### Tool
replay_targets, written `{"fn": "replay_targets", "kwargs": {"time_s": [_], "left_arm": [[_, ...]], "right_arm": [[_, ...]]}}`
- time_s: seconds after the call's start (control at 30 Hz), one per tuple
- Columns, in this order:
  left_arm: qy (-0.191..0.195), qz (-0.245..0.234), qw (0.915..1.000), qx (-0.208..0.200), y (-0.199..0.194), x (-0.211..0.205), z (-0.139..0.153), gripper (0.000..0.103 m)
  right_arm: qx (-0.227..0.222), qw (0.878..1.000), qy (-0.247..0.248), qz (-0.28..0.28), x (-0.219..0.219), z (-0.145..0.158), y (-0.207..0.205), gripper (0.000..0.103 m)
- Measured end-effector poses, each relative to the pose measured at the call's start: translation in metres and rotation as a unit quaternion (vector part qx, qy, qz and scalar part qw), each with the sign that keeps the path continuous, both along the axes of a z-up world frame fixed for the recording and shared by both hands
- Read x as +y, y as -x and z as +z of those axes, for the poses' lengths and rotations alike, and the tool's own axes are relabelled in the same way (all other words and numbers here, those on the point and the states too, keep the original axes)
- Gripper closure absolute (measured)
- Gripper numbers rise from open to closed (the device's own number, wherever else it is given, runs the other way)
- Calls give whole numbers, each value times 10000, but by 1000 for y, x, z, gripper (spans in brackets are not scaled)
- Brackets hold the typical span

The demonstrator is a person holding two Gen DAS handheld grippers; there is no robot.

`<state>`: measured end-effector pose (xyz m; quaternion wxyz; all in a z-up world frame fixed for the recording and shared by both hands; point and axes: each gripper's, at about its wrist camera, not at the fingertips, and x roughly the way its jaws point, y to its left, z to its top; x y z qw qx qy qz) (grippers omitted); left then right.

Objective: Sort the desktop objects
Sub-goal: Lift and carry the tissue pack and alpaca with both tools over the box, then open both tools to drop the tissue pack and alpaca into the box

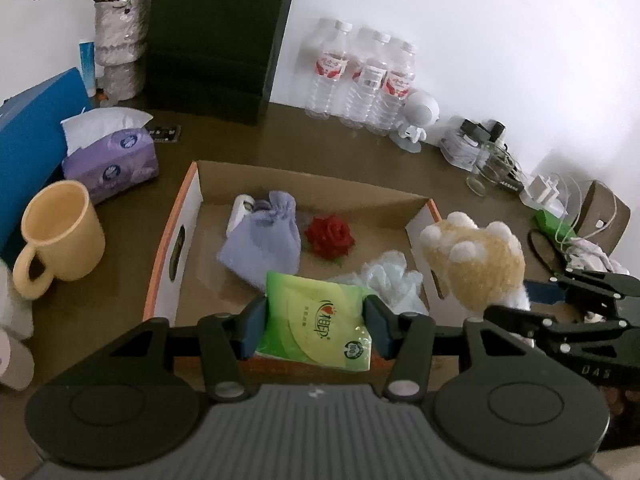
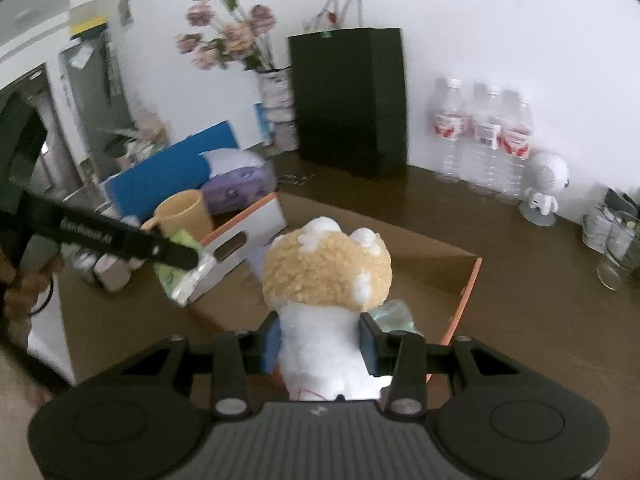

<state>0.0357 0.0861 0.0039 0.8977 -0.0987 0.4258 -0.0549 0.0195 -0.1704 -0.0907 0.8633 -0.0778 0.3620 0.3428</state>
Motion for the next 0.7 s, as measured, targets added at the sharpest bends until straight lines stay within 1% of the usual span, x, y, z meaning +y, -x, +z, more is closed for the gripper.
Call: {"fn": "replay_targets", "kwargs": {"time_s": [0.2, 0.33, 0.4, 0.53, 0.7], "left_arm": [[-38, 14, 10000, 75, -39, 1, -15, 50], [-135, 2, 9995, 280, -68, -3, -35, 50], [-209, -6, 9991, 373, -79, -7, -45, 50], [-201, -21, 9982, 567, -92, -10, -60, 49], [-237, 30, 9969, 756, -99, -9, -73, 49]], "right_arm": [[212, 9992, 156, -316, 23, -11, -43, 64], [355, 9976, 259, -526, 38, -19, -72, 64], [500, 9964, 274, -629, 44, -29, -90, 64], [662, 9949, 360, -676, 51, -47, -114, 64], [782, 9938, 459, -637, 55, -62, -125, 63]]}}
